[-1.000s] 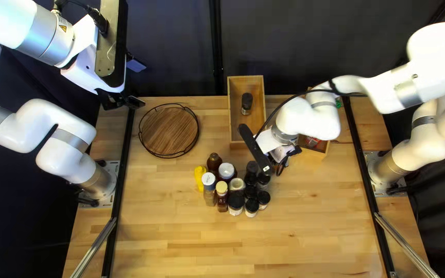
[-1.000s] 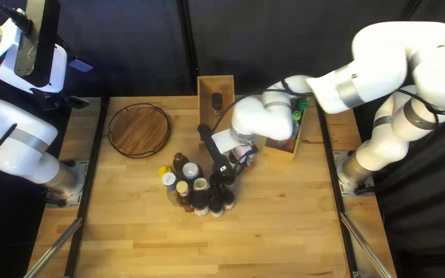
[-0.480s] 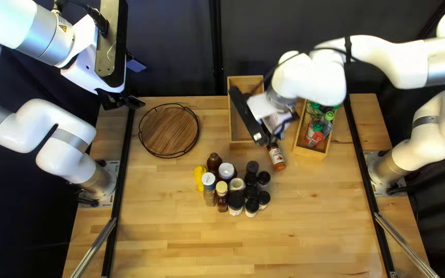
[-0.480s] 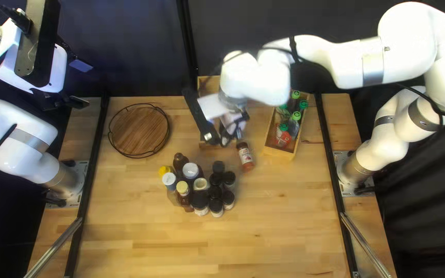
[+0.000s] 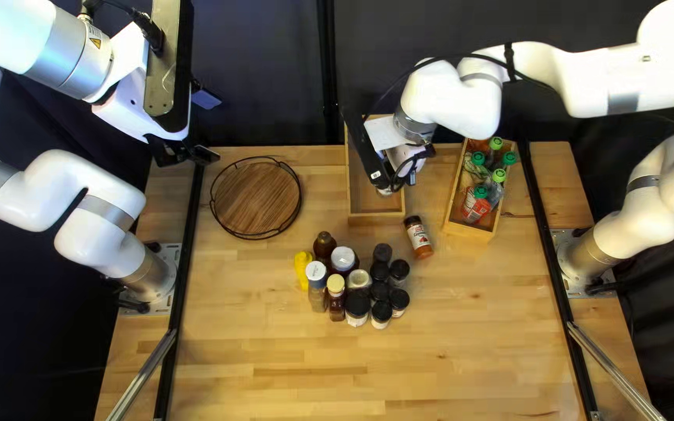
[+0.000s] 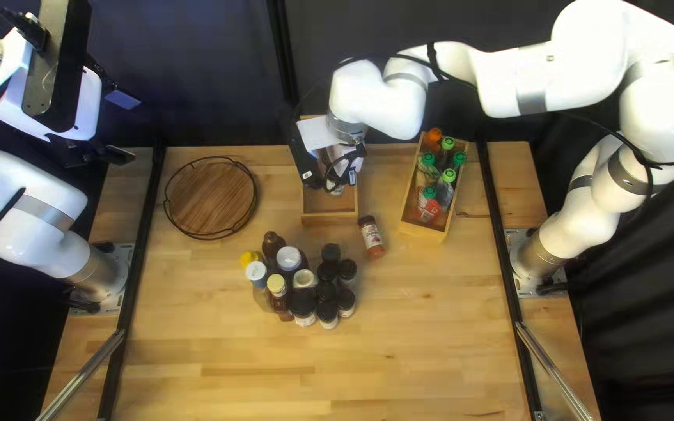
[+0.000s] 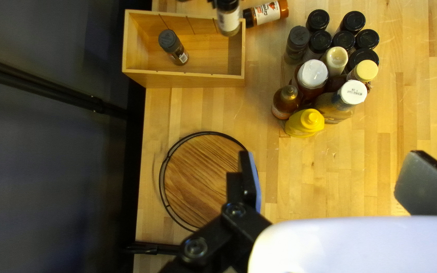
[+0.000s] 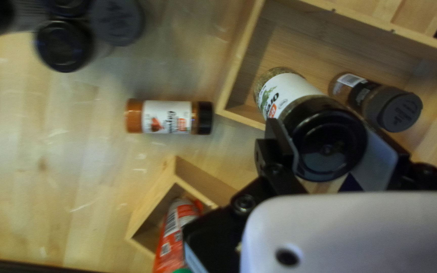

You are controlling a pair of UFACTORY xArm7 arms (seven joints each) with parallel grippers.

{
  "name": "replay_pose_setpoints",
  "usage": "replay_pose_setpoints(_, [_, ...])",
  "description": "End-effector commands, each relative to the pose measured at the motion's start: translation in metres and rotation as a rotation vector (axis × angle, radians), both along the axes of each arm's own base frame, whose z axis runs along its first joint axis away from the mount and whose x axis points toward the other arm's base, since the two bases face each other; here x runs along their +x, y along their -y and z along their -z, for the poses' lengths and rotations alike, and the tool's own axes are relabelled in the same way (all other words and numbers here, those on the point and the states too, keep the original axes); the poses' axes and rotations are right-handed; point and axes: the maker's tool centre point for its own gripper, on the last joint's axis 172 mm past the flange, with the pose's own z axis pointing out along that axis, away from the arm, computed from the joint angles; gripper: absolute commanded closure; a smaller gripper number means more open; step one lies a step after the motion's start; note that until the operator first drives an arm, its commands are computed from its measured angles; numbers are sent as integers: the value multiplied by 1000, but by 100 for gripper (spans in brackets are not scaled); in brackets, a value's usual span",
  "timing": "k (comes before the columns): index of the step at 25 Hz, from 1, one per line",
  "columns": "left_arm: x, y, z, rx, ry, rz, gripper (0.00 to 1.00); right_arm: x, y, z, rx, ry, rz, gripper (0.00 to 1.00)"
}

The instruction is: Separate condiments, baby food and spices and place it in 3 different racks/containers

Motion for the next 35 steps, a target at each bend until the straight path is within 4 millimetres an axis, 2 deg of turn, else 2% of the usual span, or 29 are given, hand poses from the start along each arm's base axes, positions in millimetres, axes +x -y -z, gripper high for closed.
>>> replay_pose_setpoints(1, [0,0,0,0,0,0,0,3,10,21,1,-8,11,100])
replay_pose_setpoints(4, [0,0,0,0,0,0,0,6,14,34,5,-18,16,100])
replay_pose_setpoints(10, [0,0,0,0,0,0,0,6,12,47,15,-30,17,99])
replay_pose_setpoints(11, [0,0,0,0,0,0,0,6,11,48,15,-31,16,84])
replay_pose_setpoints(12, [0,0,0,0,0,0,0,6,9,49,16,-33,15,44])
replay_pose_setpoints(13, [0,0,0,0,0,0,0,7,7,49,16,-35,14,21])
replay_pose_setpoints(14, [0,0,0,0,0,0,0,7,6,50,16,-36,12,4])
replay_pose_setpoints(15, [0,0,0,0,0,0,0,7,4,49,17,-37,9,0])
replay_pose_setpoints(22, [0,0,0,0,0,0,0,4,-14,26,16,-31,-11,0])
replay_pose_setpoints(26, [0,0,0,0,0,0,0,-5,-34,11,26,-18,-27,0])
replay_pose_setpoints(31, [0,0,0,0,0,0,0,-23,-75,-5,52,4,-18,0])
replay_pose_setpoints(32, [0,0,0,0,0,0,0,-31,-90,-8,64,10,2,0])
replay_pose_setpoints(35, [0,0,0,0,0,0,0,-44,-116,-9,87,12,85,0])
